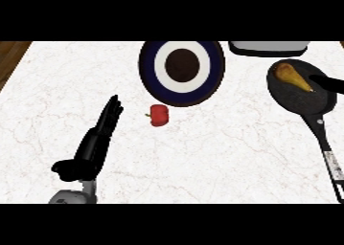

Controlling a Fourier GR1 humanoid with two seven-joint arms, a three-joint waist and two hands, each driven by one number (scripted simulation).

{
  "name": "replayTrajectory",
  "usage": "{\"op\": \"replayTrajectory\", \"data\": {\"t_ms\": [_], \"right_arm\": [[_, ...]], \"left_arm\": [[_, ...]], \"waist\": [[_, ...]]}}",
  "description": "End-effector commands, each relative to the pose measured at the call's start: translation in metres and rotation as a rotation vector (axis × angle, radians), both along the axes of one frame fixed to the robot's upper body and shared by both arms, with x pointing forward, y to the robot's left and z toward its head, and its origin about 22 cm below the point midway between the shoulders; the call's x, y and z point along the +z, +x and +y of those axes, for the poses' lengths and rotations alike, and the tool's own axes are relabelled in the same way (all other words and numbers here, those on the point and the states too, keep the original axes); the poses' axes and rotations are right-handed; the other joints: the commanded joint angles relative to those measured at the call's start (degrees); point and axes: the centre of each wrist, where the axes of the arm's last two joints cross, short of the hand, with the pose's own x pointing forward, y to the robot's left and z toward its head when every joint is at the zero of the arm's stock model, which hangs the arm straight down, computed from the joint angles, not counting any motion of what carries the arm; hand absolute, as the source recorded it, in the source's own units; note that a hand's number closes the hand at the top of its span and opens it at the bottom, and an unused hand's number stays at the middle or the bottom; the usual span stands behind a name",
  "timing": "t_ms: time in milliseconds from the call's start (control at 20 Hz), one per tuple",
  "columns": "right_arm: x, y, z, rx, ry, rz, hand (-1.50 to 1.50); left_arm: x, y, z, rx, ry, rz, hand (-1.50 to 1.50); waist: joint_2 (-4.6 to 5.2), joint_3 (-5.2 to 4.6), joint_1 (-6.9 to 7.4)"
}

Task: Pick the pear from the plate and place it in the pan

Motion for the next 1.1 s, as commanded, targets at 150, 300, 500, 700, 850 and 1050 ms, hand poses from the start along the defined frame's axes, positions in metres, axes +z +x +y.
{"op": "replayTrajectory", "data": {"t_ms": [150,300,500,700,850,1050], "right_arm": [[-0.026,-0.036,-0.029,0.176,0.158,-0.1,-1.5],[-0.035,-0.053,-0.043,0.264,0.143,-0.068,-1.5],[-0.045,-0.061,-0.037,0.326,0.155,-0.092,-1.5],[-0.067,-0.086,-0.038,0.316,0.09,-0.075,-1.5],[-0.075,-0.089,-0.017,0.309,0.088,-0.073,-1.5],[-0.06,-0.108,-0.019,0.326,0.087,-0.066,-1.5]], "left_arm": [[-0.003,-0.012,0.005,0.048,-0.002,0.008,0.0],[0.003,-0.004,0.0,0.034,0.004,0.006,0.0],[-0.001,-0.01,0.016,0.054,0.019,0.021,0.0],[-0.002,0.016,0.011,0.034,0.008,0.014,0.0],[0.009,-0.011,0.003,0.034,-0.012,0.013,0.0],[0.0,-0.013,0.009,0.043,-0.003,0.006,0.0]], "waist": [[-1.01,-0.18,-1.82],[-0.87,-0.17,-1.72],[-1.14,-0.25,-2.13],[-1.02,-0.25,-2.32],[-1.17,-0.26,-2.22],[-1.14,-0.27,-2.28]]}}
